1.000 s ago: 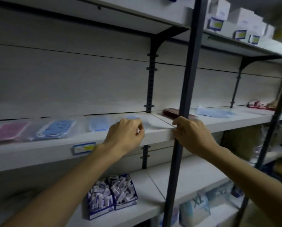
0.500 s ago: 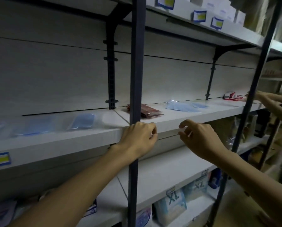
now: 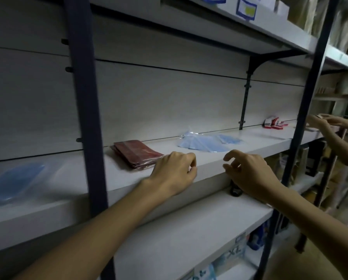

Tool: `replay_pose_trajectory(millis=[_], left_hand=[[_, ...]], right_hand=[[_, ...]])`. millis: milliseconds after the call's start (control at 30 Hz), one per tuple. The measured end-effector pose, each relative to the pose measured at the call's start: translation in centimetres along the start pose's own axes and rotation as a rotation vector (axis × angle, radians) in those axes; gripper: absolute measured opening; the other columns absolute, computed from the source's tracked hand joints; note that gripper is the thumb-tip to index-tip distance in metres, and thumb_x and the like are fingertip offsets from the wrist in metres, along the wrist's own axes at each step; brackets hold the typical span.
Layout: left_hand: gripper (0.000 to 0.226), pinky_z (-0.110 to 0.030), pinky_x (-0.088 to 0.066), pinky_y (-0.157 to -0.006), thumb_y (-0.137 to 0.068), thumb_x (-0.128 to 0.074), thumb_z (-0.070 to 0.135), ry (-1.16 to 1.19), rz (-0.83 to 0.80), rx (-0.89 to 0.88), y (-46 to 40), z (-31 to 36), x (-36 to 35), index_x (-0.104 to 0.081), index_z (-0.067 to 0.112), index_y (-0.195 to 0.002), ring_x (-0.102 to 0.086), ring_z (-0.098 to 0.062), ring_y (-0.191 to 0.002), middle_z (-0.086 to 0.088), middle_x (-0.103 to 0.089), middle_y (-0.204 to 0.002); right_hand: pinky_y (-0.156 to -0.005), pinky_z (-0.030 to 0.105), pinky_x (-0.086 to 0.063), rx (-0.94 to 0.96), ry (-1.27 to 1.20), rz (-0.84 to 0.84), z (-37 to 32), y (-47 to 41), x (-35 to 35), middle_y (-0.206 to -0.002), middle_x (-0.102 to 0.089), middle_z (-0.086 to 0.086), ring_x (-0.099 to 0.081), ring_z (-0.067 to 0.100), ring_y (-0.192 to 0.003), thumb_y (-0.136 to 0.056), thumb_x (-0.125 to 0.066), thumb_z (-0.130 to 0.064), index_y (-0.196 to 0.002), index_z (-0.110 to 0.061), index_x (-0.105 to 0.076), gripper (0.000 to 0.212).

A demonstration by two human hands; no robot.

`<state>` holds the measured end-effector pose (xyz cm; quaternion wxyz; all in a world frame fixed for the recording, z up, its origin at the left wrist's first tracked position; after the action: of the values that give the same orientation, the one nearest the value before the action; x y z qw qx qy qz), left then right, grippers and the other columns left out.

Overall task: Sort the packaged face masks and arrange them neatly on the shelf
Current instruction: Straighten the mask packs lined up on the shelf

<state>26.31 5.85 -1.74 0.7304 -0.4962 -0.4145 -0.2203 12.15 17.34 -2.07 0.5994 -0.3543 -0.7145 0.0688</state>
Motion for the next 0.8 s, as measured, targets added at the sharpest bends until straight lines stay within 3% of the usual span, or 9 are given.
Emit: replay_pose_trajectory(millis=[333,800], left_hand=[[0.017,-0.032,-0.044,-0.075,-0.092,-0.047,0.030,-0.005,-0.036,0.031,-9.4,2.0,-7.5,-0.061,0.023,-0.098,-0.057,-0.021,-0.094,0.003,-0.065,-0.096],[0.016,-0.031,-0.046,-0.072,-0.090,-0.047,0.026,-0.134,-0.010,0.370,-18.1,3.6,-14.0,-0.062,0.024,-0.093,-0.055,-0.016,-0.086,0.008,-0.064,-0.088]], right_hand=[[-0.076,0.038,-0.058,-0.051,-0.016,-0.029,11.7,-6.2,-1.5,-0.094,-0.070,-0.002,-0.064,0.015,-0.080,-0.094,-0.058,-0.030,-0.111,-0.022,-0.061,0.019],[-0.075,0.044,-0.056,0.059,-0.125,-0.062,26.3,-16.5,-2.7,-0.088,-0.070,-0.005,-0.064,0.019,-0.083,-0.092,-0.059,-0.024,-0.109,-0.021,-0.063,0.018]])
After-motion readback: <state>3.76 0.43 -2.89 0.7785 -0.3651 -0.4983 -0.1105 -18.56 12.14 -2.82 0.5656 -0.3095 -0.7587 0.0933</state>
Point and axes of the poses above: each hand's wrist, its own y-axis away from the middle knuckle, its own x-axis out of the back of the hand, z = x × y, the point moved 5 cm from there along -y, towards the middle knuckle
